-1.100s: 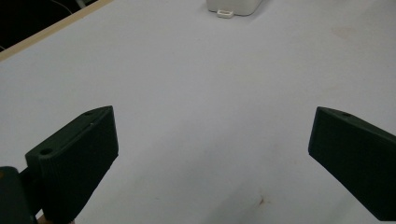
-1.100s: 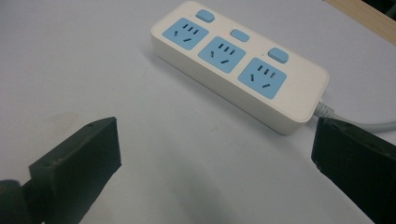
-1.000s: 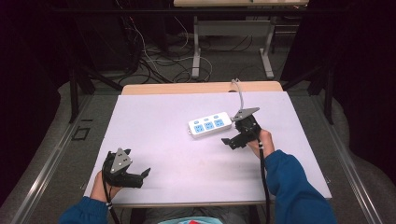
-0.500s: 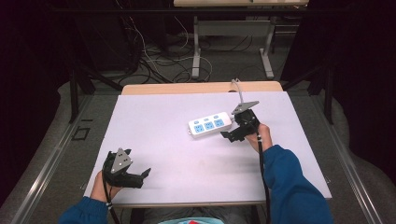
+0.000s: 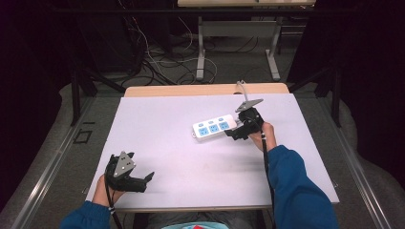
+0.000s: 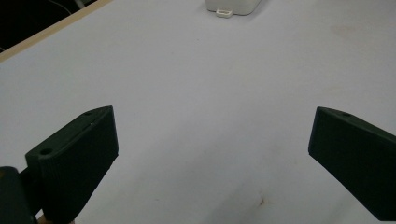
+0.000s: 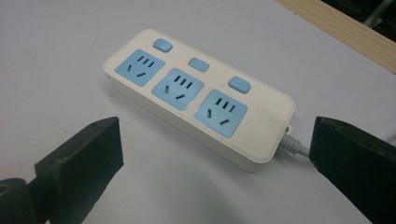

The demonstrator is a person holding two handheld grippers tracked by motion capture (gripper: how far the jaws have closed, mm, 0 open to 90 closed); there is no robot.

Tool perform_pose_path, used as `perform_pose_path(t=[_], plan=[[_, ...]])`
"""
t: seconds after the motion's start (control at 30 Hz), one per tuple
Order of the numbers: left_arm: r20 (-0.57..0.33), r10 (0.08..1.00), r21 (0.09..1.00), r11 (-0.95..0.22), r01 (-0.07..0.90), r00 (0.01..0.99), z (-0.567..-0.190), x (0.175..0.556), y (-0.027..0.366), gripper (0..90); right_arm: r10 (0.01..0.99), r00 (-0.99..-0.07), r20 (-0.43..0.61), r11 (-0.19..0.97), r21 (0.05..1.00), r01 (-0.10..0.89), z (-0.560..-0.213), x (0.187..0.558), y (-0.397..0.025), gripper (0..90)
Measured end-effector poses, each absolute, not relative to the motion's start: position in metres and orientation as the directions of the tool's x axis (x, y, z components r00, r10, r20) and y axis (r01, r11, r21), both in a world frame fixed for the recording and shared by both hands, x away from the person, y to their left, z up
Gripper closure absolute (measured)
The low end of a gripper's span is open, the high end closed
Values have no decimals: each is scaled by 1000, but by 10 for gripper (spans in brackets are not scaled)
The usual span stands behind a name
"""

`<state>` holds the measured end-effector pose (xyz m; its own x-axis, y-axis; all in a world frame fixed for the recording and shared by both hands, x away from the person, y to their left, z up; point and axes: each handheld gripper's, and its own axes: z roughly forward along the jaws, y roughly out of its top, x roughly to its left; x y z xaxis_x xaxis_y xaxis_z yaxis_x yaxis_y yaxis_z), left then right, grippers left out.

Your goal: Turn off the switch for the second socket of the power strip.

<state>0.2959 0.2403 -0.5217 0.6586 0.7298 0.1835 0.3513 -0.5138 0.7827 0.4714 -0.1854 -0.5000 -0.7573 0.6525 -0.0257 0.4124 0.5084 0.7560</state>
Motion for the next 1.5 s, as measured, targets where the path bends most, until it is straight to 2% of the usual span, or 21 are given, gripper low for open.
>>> perform_pose_path(t=[1.0, 1.5], plan=[[187, 727, 779, -519, 351, 660, -522, 296, 240, 13, 631, -775, -41, 519, 765, 382, -498, 503, -151, 0], [178, 721, 779, -519, 351, 670, -523, 296, 240, 13, 653, -757, 32, 488, 746, 452, -513, 523, -131, 0]])
